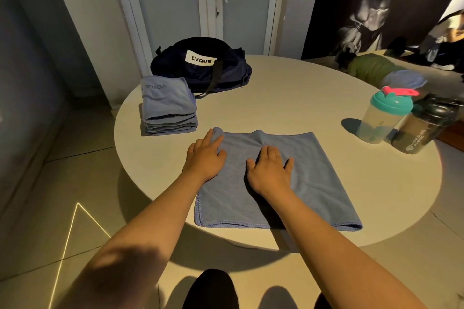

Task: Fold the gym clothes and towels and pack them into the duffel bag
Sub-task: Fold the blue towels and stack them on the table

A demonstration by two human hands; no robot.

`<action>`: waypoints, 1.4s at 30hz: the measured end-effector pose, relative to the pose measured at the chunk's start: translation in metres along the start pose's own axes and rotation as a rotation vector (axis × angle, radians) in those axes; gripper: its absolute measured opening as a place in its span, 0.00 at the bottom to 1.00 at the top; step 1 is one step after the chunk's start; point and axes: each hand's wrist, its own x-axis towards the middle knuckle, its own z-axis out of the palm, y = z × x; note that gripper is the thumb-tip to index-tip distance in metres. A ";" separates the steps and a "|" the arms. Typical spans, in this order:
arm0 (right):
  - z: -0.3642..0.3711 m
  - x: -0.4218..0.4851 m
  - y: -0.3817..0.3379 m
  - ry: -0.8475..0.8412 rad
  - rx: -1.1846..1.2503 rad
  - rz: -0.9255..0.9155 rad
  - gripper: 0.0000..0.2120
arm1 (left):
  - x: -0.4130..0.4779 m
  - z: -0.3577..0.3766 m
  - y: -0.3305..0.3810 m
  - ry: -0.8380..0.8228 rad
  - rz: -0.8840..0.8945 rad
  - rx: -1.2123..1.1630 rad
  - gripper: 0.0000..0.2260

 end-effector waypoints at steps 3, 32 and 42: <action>-0.004 0.001 0.005 0.034 0.008 0.005 0.31 | 0.000 -0.001 0.001 -0.006 0.001 0.009 0.25; -0.002 0.005 -0.012 -0.033 0.021 -0.022 0.32 | 0.006 -0.003 0.003 -0.007 -0.027 0.037 0.23; 0.013 -0.030 -0.020 0.098 0.023 -0.186 0.22 | -0.034 -0.007 0.004 0.327 0.006 -0.437 0.12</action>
